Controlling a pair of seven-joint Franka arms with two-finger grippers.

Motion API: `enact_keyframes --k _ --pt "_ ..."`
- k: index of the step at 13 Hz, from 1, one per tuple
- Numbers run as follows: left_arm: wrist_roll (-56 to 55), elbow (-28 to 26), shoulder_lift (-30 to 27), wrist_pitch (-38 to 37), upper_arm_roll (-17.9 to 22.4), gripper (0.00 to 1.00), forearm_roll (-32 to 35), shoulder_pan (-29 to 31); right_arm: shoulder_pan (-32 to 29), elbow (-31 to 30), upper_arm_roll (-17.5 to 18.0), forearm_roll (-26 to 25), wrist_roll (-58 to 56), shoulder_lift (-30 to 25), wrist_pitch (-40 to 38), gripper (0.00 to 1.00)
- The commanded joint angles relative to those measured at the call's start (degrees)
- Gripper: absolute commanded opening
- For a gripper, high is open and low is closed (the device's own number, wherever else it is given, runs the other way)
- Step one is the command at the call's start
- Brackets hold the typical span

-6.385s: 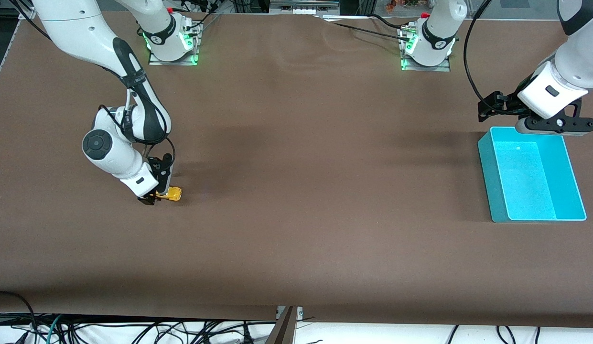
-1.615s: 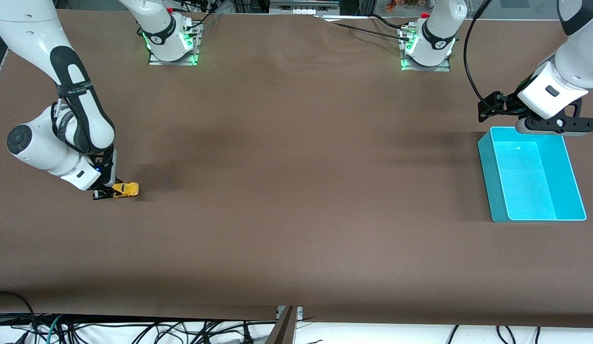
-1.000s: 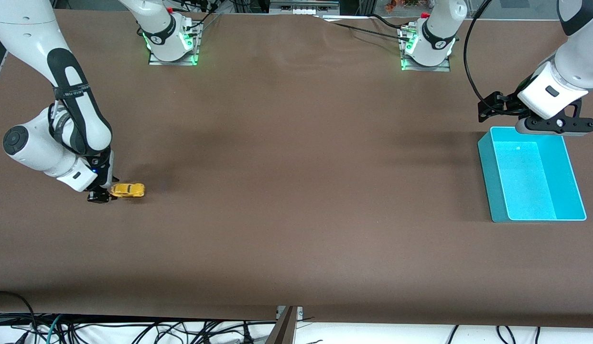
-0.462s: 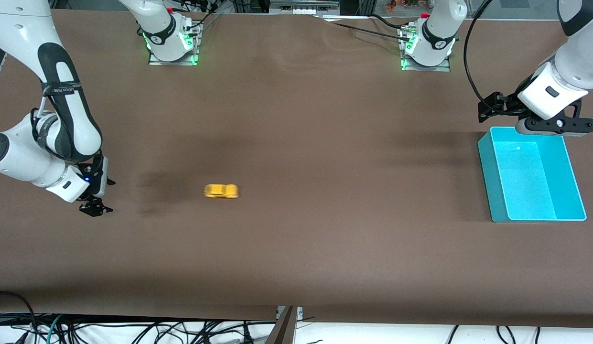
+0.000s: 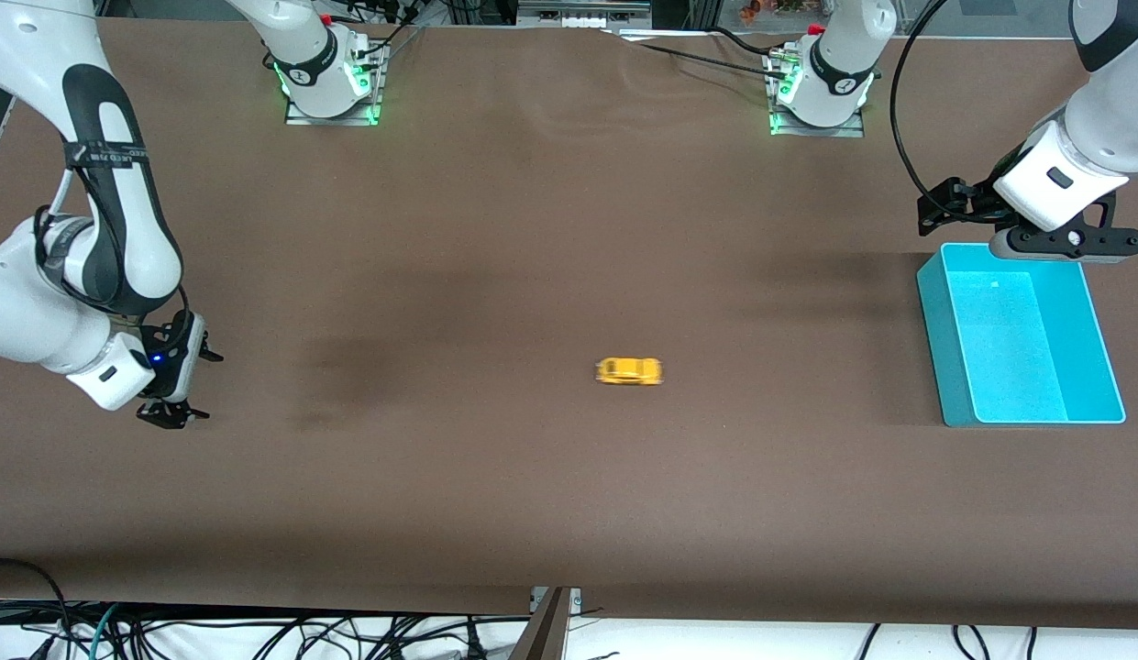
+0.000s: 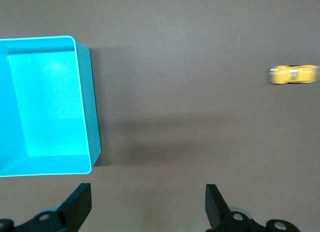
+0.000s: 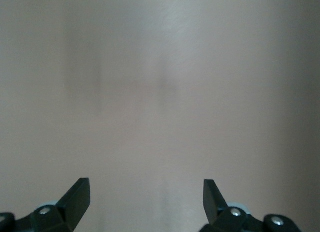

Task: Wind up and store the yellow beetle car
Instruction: 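Release the car with the right gripper while the left gripper reaches out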

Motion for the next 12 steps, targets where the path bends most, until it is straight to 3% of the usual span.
enact_keyframes --k 1,4,8,12 --pt "0.1 1.7 0.6 -1.6 -0.2 1.0 1.3 0.3 3.2 8.7 -0.1 -5.3 16.5 -1.8 -10.0 1.0" --pt "0.3 1.7 1.0 -1.6 -0.1 1.0 1.3 0.6 3.7 13.1 0.1 -4.7 30.4 -2.7 -13.3 1.0" --pt "1.1 1.8 4.6 -1.5 -0.3 1.0 1.3 0.9 7.0 13.8 0.0 -5.4 59.8 -5.9 -20.5 1.0" --pt "10.2 2.1 10.2 -1.7 -0.2 1.0 1.5 1.0 7.3 22.3 -0.6 -5.9 63.8 -5.9 -27.5 1.0"
